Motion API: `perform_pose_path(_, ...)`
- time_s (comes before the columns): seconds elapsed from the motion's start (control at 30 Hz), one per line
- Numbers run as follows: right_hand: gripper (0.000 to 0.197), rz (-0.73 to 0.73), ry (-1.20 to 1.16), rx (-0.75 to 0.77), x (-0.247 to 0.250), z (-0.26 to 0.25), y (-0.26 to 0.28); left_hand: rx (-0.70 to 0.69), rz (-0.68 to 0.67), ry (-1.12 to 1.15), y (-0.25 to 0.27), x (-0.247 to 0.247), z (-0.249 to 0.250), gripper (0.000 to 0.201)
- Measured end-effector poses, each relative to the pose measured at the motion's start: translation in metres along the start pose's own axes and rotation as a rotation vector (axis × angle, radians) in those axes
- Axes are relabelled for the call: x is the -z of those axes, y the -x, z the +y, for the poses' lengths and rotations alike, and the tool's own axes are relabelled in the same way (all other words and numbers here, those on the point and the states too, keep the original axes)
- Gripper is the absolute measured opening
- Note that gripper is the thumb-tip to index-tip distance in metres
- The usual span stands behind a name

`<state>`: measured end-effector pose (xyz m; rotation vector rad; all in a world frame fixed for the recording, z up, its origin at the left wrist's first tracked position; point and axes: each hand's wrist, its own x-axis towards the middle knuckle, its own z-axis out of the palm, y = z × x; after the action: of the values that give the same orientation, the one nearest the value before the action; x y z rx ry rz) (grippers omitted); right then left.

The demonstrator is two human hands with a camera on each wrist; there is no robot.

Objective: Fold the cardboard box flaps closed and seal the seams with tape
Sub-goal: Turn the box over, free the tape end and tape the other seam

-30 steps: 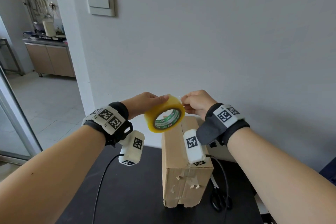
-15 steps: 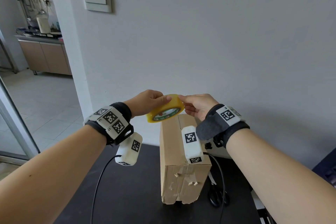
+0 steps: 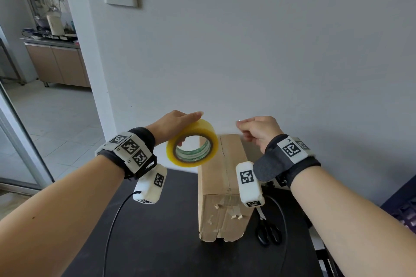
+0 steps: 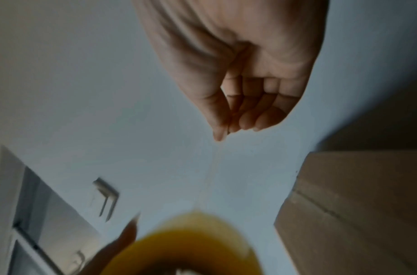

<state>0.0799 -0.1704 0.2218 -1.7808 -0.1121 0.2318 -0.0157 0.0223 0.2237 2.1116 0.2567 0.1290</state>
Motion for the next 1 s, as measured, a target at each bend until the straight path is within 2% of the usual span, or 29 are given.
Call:
perform_pose_path(0.13,0.018,0.044,0.001,-0.027,0.027,0.014,-0.003,0.035,0.052,-0.024,0.005,0.005,-0.01,0.05)
perform_pose_path(0.3,0.019,0.065,-0.001,-0.04,0.037,0.033,0.002,0.005,0.05,-0.003,0.013,0.0,-0.013,0.059)
perform_pose_path(0.4,0.019,0.123,0.003,-0.037,0.053,0.043,0.004,0.013,0.065,-0.191,0.022,0.002,-0.021,0.045)
perform_pose_path(0.47,0.018,0.104,-0.009,-0.052,0.062,0.049,0.008,0.064,0.084,-0.417,0.032,0.006,-0.03,0.048)
perform_pose_path(0.53,0.019,0.08,-0.003,-0.053,0.064,0.058,0.014,0.113,0.08,-0.536,0.041,0.006,-0.038,0.052)
perform_pose_path(0.77,0.021,0.115,0.075,-0.043,0.065,0.096,0.037,0.193,0.119,-0.681,0.061,-0.022,-0.047,0.052)
perform_pose_path(1.0,0.025,0.092,0.116,-0.042,0.064,0.109,0.04,0.261,0.167,-0.838,0.076,-0.035,-0.042,0.05)
